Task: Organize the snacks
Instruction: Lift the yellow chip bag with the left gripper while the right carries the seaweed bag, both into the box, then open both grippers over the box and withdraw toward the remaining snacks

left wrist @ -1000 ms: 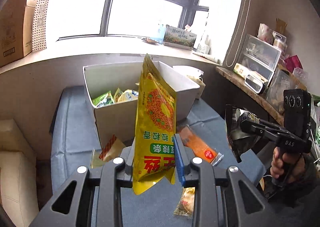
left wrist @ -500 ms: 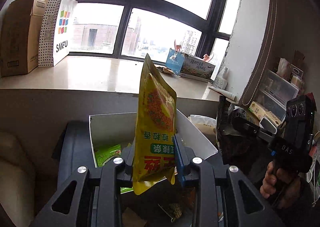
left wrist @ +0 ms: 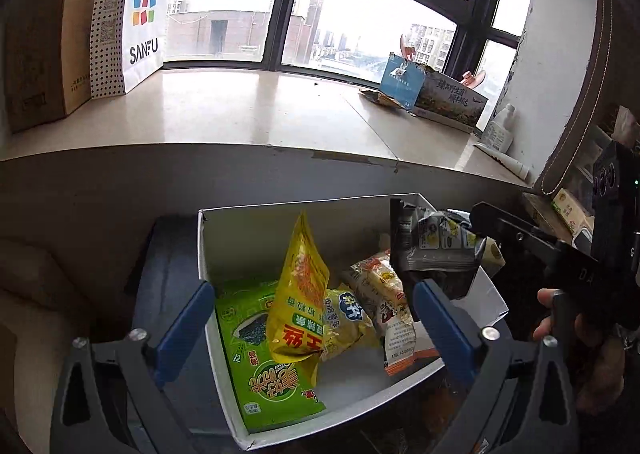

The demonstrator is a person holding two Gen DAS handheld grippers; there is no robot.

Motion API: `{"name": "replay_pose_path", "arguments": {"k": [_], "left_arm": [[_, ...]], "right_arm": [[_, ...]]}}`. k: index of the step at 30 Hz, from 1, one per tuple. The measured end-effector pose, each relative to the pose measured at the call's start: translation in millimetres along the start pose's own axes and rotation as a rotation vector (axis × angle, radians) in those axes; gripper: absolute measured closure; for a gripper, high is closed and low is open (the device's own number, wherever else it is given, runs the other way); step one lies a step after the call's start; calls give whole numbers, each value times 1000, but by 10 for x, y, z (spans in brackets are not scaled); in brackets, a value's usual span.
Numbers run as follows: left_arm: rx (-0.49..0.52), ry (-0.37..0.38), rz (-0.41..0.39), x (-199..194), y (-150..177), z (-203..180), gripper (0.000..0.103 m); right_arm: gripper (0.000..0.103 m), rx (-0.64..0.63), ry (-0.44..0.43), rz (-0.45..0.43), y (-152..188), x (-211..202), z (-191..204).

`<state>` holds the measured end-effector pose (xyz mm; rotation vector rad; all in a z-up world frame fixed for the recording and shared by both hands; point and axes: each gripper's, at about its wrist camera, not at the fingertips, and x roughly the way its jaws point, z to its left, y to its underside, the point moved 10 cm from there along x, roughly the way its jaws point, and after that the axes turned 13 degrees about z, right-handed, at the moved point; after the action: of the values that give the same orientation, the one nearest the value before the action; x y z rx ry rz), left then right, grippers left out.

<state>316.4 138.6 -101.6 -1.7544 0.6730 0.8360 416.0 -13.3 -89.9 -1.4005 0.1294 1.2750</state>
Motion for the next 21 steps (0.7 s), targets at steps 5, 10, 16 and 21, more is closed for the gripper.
{"name": "replay_pose_path", "arguments": {"k": [5, 10, 16, 21], "left_arm": [[-8, 16, -2, -83, 189, 67, 0], [13, 40, -14, -213, 345, -1, 0], [97, 92, -73, -606, 604, -270, 0], [142, 156, -128, -951, 896, -551, 0]], "right_arm": [[0, 35, -9, -26, 85, -153, -83], [0, -20, 9, -68, 208, -390, 41], [0, -112, 0, -144, 468, -874, 275], [0, -208, 18, -177, 834, -1218, 427]]}}
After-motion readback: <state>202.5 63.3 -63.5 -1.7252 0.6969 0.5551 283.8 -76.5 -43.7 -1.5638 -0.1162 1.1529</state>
